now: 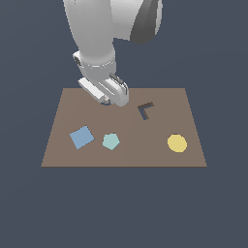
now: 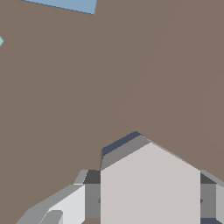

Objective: Insert a designated object into the corresponding slot on a board.

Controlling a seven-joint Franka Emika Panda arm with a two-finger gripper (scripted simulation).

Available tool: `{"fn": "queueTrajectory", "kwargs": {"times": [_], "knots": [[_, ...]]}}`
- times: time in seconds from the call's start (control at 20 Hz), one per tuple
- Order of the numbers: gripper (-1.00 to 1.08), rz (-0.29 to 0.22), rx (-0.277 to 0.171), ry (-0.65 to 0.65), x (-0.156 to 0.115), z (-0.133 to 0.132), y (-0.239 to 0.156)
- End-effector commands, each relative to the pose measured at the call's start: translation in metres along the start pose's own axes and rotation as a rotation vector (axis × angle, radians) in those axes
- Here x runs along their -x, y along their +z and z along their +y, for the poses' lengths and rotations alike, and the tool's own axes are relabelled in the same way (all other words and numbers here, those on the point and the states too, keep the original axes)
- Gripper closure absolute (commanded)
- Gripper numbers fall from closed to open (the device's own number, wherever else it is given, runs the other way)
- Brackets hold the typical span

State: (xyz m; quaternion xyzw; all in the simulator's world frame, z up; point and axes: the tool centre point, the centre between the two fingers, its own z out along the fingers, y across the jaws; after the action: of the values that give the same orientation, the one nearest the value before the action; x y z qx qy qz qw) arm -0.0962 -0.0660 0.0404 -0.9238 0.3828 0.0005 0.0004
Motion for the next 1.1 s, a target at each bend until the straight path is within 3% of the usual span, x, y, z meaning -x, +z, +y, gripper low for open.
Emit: {"fn": "queueTrajectory", "kwargs": {"times": [0.0,1.0,1.05], "knots": [[1.08,0.0,0.0,0.023,0.0,-0.002,0.0],[1.08,0.0,0.0,0.029,0.0,-0.002,0.01],[-0.92,0.0,0.0,0.029,0.0,-0.002,0.01]]}}
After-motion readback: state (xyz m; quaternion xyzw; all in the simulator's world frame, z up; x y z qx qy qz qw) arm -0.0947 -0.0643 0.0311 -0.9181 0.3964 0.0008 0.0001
